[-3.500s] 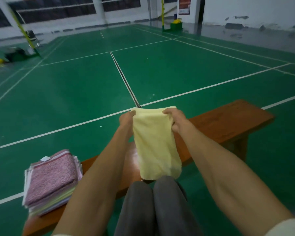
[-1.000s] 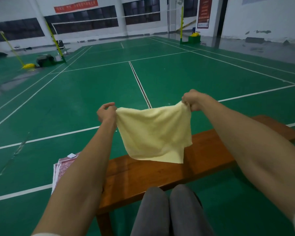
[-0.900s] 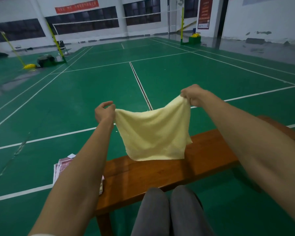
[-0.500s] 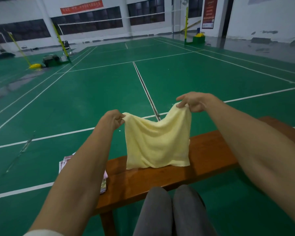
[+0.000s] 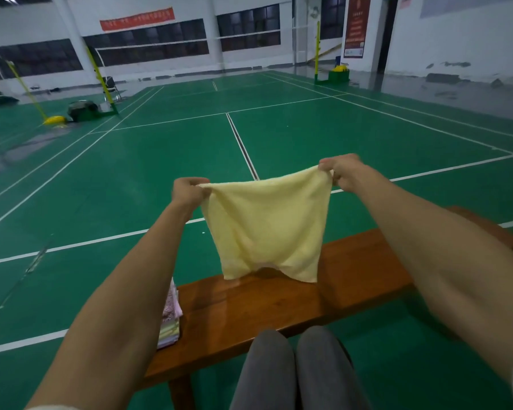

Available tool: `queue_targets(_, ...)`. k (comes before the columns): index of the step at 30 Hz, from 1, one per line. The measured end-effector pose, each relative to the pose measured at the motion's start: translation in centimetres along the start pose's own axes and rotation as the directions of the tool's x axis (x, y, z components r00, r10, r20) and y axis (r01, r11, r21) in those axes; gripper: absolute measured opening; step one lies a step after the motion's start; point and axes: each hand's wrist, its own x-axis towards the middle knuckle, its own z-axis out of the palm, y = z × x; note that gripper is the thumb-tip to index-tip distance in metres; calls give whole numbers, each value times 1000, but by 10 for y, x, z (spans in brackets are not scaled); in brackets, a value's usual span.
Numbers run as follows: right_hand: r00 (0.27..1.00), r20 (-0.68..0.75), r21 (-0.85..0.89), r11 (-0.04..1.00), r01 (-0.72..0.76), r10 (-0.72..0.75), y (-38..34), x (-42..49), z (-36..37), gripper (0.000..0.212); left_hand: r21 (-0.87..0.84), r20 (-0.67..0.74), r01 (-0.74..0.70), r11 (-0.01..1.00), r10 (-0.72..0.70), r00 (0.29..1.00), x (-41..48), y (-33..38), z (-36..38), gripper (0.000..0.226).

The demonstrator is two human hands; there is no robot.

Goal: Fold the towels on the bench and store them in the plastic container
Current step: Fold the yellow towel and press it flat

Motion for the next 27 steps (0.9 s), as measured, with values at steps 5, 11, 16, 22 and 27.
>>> queue_targets(5,980,42,-526,829,188,-195,0,4,-4,33,461,57,-213,861,211,976,-3,2,-6,19)
queue_targets(11,857,133,-877,343,335,-498,-14,-2,1,24,532,2,-227,816,266,964,-3,6,-9,21)
queue_targets(16,811,50,-888,346,303,-583,-16,-1,10,30,544,-70,-229,807,316,946,-6,13,-15,26)
queue_targets(22,857,19,-833,465,298,-516,-7,-2,13,37,463,-104,-226,857,305,947,-7,22,-20,27)
queue_targets(27,939,-103,-730,666,153,-329,0,-7,26,31,347,-124,-216,913,272,954,-5,21,-25,36)
